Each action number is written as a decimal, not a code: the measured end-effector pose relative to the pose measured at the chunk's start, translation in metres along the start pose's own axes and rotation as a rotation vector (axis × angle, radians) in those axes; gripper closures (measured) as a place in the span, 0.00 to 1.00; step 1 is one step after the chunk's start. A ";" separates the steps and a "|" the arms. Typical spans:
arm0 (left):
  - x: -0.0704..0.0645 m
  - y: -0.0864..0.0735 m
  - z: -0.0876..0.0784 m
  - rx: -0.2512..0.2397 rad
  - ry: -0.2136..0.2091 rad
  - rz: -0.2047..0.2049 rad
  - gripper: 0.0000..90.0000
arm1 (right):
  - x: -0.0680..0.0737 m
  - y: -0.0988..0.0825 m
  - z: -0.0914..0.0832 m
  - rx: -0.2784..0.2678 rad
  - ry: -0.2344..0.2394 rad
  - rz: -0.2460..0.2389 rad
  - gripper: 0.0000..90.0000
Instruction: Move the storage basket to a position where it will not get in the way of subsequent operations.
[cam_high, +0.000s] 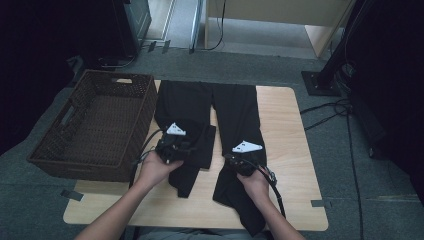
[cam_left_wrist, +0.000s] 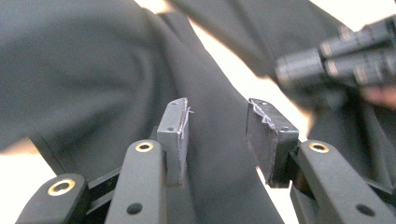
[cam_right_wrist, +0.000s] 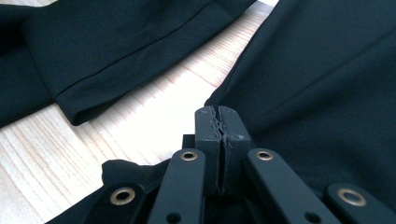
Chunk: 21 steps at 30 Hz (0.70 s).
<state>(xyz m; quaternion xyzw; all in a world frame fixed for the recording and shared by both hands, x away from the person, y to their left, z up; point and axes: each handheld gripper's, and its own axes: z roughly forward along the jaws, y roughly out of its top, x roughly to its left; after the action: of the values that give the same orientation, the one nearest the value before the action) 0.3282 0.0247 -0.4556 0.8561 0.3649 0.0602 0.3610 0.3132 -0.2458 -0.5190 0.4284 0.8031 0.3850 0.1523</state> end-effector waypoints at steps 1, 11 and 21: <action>-0.004 -0.006 0.000 0.005 -0.007 -0.001 0.66 | 0.000 0.000 0.000 0.000 -0.003 0.000 0.98; -0.013 -0.049 0.019 0.043 0.000 -0.035 0.62 | 0.000 -0.002 -0.001 -0.007 -0.003 0.001 0.97; -0.024 -0.055 0.026 0.007 0.108 0.051 0.47 | 0.001 -0.003 -0.001 -0.016 -0.009 0.003 0.97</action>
<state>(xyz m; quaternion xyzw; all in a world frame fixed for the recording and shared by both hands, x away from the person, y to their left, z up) 0.2888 0.0200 -0.5072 0.8619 0.3622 0.1143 0.3359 0.3105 -0.2458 -0.5204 0.4301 0.7987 0.3897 0.1588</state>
